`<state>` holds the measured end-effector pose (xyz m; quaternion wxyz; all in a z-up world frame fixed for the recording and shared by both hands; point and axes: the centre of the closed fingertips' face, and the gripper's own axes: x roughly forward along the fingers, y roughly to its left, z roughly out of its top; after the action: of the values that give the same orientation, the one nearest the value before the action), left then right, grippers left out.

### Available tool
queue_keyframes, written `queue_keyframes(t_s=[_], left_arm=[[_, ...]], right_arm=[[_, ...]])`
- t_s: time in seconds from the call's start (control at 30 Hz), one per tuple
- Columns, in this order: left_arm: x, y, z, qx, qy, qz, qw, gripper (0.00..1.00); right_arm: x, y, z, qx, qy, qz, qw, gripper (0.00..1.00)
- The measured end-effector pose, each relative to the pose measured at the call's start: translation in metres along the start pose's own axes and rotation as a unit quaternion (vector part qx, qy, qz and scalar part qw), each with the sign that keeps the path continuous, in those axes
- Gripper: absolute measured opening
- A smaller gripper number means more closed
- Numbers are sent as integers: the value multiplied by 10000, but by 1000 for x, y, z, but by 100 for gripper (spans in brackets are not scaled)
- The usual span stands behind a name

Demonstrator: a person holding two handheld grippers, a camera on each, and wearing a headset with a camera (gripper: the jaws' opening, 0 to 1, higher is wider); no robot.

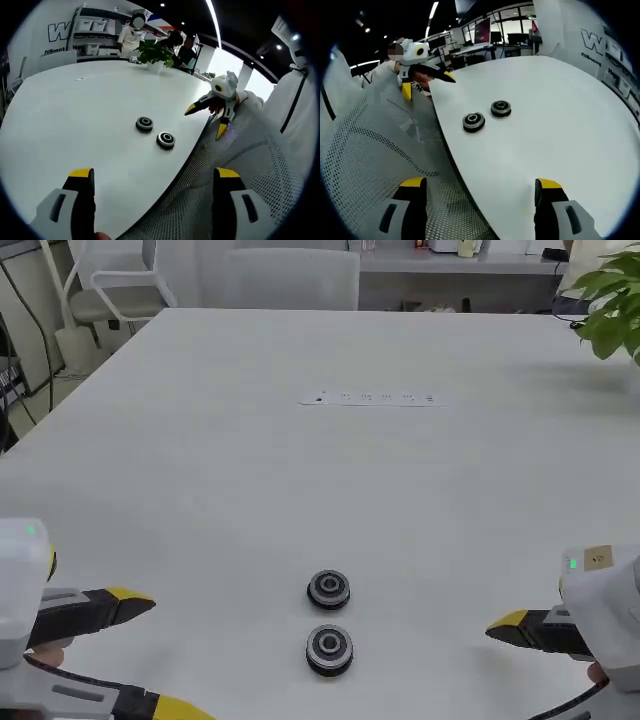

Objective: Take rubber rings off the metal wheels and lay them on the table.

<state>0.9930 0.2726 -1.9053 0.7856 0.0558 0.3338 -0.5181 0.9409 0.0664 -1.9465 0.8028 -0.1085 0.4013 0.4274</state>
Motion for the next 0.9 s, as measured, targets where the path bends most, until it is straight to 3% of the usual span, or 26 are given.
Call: queue_keyframes(t_s=[0.77, 0.9], left_arm=[[0, -6, 3, 76, -19, -82, 9999, 98], [-2, -9, 10, 115, -151, -138, 9997, 98]], right_arm=[[0, 0, -1, -66, 70, -13, 10000, 88], [-1, 0, 0, -118, 78, -42, 9999, 87]])
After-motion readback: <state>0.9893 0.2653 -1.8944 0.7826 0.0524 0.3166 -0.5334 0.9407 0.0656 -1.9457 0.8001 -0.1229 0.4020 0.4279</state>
